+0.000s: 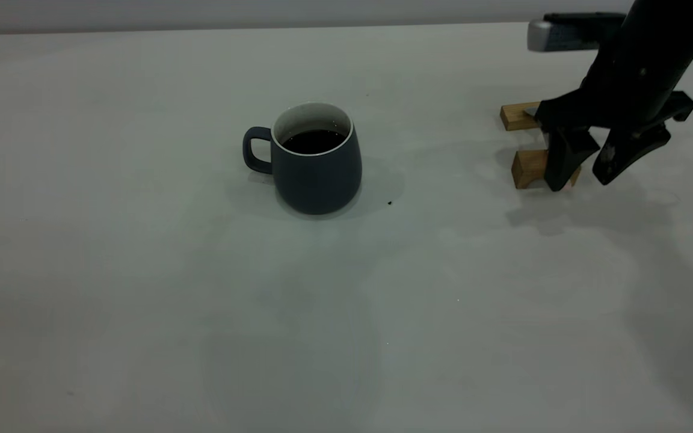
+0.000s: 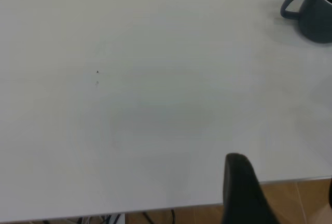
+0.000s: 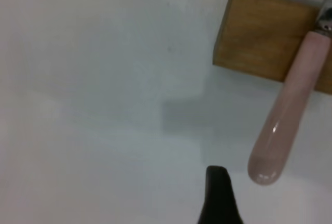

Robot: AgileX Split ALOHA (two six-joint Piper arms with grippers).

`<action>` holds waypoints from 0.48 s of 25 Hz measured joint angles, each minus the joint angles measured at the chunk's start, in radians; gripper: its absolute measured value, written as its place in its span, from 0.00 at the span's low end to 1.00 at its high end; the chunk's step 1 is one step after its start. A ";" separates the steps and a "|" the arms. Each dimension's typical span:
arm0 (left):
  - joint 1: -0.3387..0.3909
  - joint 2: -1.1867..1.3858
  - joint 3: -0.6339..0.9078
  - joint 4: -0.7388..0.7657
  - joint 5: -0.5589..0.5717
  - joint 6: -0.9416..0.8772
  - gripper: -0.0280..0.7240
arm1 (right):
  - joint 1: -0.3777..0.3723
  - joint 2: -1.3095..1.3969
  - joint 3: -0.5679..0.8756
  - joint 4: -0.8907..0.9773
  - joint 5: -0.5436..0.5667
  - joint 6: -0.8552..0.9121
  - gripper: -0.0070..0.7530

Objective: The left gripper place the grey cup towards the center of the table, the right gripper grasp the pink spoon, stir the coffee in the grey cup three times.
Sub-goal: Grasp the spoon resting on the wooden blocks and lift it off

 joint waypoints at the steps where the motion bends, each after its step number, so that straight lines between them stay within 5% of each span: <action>1: 0.000 0.000 0.000 0.000 0.000 0.000 0.66 | 0.000 0.004 0.000 0.000 -0.005 -0.004 0.79; 12: 0.000 0.000 0.000 0.000 -0.001 0.000 0.66 | 0.000 0.009 0.000 0.008 -0.073 -0.030 0.79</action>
